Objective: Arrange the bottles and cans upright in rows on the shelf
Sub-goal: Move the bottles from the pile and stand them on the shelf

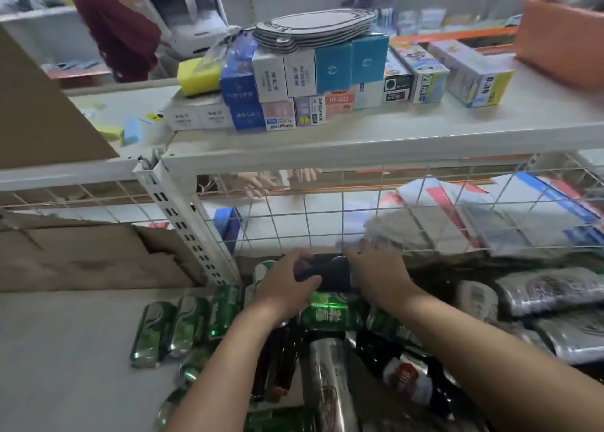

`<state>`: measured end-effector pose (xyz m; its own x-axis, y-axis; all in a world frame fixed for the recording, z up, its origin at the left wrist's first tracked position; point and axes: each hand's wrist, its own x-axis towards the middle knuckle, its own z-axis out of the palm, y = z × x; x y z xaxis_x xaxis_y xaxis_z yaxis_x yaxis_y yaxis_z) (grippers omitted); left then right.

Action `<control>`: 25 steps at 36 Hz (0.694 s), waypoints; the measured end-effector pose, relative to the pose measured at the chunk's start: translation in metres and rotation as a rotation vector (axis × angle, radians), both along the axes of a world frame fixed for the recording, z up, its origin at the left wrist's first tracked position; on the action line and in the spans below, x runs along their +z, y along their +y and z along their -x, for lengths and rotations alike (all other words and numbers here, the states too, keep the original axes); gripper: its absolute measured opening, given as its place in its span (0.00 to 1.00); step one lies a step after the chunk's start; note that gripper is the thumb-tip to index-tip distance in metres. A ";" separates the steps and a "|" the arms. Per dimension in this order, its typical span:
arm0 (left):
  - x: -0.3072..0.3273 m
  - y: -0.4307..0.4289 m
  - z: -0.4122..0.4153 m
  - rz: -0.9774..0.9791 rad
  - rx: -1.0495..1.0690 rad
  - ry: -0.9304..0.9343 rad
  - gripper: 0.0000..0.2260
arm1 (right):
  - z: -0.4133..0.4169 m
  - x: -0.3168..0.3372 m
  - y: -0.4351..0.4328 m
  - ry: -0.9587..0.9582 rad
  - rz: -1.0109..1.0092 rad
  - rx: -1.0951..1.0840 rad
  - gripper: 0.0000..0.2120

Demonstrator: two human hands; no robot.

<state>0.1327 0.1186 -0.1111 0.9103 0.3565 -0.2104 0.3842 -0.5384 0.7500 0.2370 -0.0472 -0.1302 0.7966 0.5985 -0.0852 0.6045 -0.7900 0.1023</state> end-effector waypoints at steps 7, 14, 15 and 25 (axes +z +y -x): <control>0.002 0.004 0.008 0.027 0.046 -0.020 0.16 | 0.002 -0.003 0.017 0.038 0.101 -0.014 0.37; 0.002 0.015 0.022 0.079 0.097 -0.065 0.14 | -0.002 -0.003 0.011 0.041 0.106 0.003 0.30; 0.002 0.017 0.023 0.092 0.108 -0.079 0.14 | -0.003 -0.002 0.008 0.054 0.090 0.004 0.28; 0.012 0.018 0.024 0.224 0.144 -0.198 0.10 | 0.002 0.024 -0.008 0.183 -0.123 -0.058 0.27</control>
<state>0.1091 0.1361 -0.0995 0.8851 0.4490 -0.1223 0.2795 -0.3027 0.9112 0.2350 -0.0556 -0.1066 0.8081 0.5668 -0.1606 0.5572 -0.8238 -0.1037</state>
